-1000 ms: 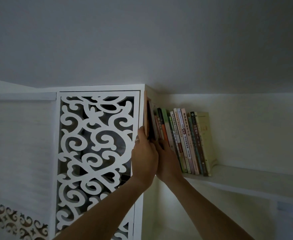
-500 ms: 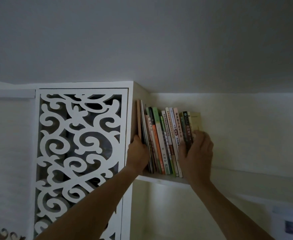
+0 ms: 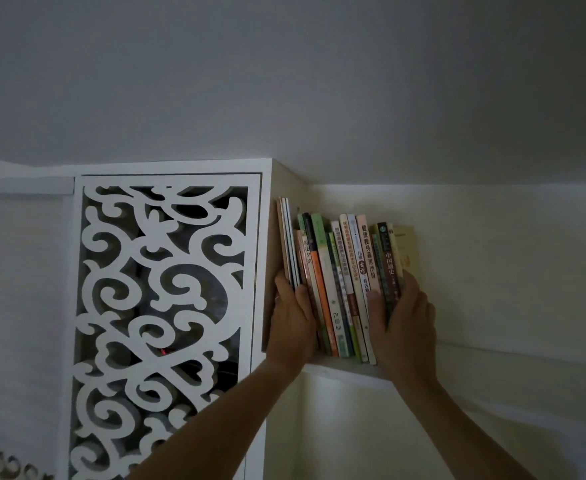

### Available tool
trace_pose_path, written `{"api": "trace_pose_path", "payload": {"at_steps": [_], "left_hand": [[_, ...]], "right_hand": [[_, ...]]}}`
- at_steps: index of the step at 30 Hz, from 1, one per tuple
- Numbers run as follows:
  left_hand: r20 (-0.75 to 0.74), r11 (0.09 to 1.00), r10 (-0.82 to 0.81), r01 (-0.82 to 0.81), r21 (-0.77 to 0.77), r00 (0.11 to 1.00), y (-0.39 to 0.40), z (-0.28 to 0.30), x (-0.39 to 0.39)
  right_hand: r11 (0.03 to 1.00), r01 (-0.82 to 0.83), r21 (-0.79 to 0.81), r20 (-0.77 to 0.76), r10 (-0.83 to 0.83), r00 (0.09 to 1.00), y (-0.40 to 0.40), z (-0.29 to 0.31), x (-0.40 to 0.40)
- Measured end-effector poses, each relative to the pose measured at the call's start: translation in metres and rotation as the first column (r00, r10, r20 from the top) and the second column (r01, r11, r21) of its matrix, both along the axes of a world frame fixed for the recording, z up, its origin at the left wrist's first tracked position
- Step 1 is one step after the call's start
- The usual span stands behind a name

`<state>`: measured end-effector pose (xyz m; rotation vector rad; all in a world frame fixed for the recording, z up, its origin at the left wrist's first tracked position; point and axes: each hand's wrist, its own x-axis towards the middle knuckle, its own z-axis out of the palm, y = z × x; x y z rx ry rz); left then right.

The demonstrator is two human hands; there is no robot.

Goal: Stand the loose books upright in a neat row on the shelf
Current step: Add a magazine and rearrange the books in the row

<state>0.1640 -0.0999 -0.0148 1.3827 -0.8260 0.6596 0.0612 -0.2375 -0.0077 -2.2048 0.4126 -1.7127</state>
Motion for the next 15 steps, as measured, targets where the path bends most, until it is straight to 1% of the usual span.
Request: {"api": "trace_pose_path", "payload": {"at_steps": [3,6,7,8,9,10,11,12,13,15], "left_hand": [[0.008,0.995,0.086,-0.087,0.052,0.996,0.0014,0.0003,0.0072],[0.014,0.984,0.163,-0.163,0.069,0.987,0.0016,0.0002,0.0058],[0.025,0.98,0.183,-0.184,0.077,0.983,0.0016,0.0001,0.0028],[0.069,0.971,0.219,-0.224,0.08,0.973,0.0012,-0.0011,0.0023],[0.155,0.947,0.298,-0.313,0.077,0.942,0.0012,-0.0012,0.0018],[0.284,0.887,0.422,-0.457,0.066,0.861,0.001,-0.0023,0.0024],[0.421,0.795,0.542,-0.606,0.022,0.727,-0.0005,-0.0048,0.0059],[0.484,0.721,0.613,-0.693,-0.019,0.625,-0.0011,-0.0059,0.0086],[0.483,0.689,0.644,-0.724,-0.028,0.593,-0.0009,-0.006,0.0084],[0.428,0.685,0.661,-0.728,-0.01,0.616,-0.0013,-0.0071,0.0065]], "right_hand": [[1.0,-0.008,0.001,-0.007,0.008,1.0,0.0018,-0.0003,0.0001],[1.0,0.018,-0.017,-0.051,-0.019,0.999,0.0038,-0.0006,-0.0011],[1.0,0.023,-0.016,-0.068,-0.025,0.997,0.0047,-0.0013,-0.0015],[1.0,0.023,-0.015,-0.08,-0.024,0.997,0.0051,-0.0022,-0.0014],[1.0,0.02,-0.017,-0.085,-0.022,0.996,0.0055,-0.0025,-0.0017],[1.0,0.019,-0.021,-0.087,-0.021,0.996,0.0056,-0.0028,-0.0015],[0.999,0.022,-0.029,-0.089,-0.025,0.996,0.0058,-0.0031,-0.0015],[0.999,0.027,-0.04,-0.091,-0.031,0.995,0.0062,-0.0036,-0.0014],[0.998,0.031,-0.049,-0.095,-0.035,0.995,0.0067,-0.0044,-0.0009],[0.998,0.031,-0.055,-0.094,-0.036,0.995,0.0077,-0.0053,0.0001]]}}
